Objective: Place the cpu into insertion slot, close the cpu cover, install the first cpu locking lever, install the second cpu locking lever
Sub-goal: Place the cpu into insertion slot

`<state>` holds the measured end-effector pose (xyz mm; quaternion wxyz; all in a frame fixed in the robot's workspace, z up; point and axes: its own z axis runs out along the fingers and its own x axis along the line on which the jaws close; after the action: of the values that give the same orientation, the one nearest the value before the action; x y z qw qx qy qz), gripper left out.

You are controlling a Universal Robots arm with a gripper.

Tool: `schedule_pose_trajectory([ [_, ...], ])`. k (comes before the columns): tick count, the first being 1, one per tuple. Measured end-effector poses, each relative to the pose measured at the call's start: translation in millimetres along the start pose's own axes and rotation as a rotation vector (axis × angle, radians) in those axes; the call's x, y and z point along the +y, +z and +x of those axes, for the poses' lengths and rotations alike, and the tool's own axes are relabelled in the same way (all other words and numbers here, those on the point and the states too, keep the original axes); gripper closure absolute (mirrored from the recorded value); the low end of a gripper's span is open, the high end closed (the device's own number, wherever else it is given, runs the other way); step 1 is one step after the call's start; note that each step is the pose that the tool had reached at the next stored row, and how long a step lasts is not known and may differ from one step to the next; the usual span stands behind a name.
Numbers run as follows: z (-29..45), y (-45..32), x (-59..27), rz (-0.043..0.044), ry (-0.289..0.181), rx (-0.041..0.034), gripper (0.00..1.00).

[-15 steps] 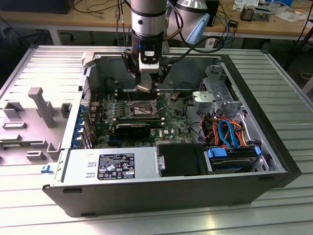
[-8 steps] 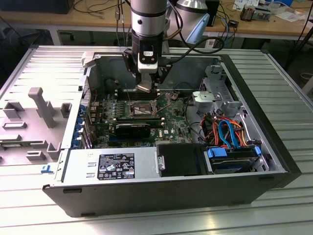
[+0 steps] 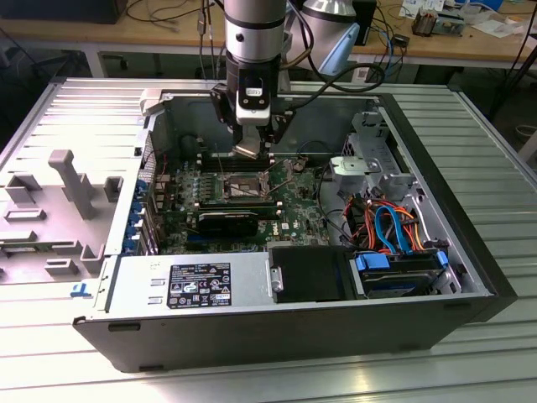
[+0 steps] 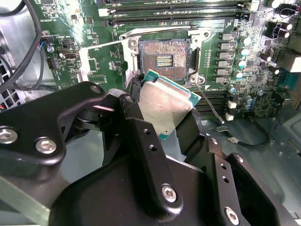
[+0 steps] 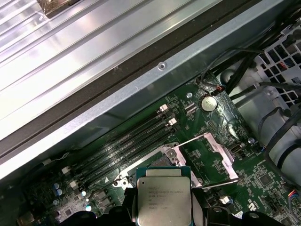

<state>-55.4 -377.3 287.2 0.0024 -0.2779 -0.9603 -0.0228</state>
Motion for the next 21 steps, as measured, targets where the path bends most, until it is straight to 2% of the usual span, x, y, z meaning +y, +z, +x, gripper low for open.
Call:
schedule_pose_trajectory([
  [21, -0.1, 0.2, 0.1, -0.001, 0.07, -0.0031, 0.45],
])
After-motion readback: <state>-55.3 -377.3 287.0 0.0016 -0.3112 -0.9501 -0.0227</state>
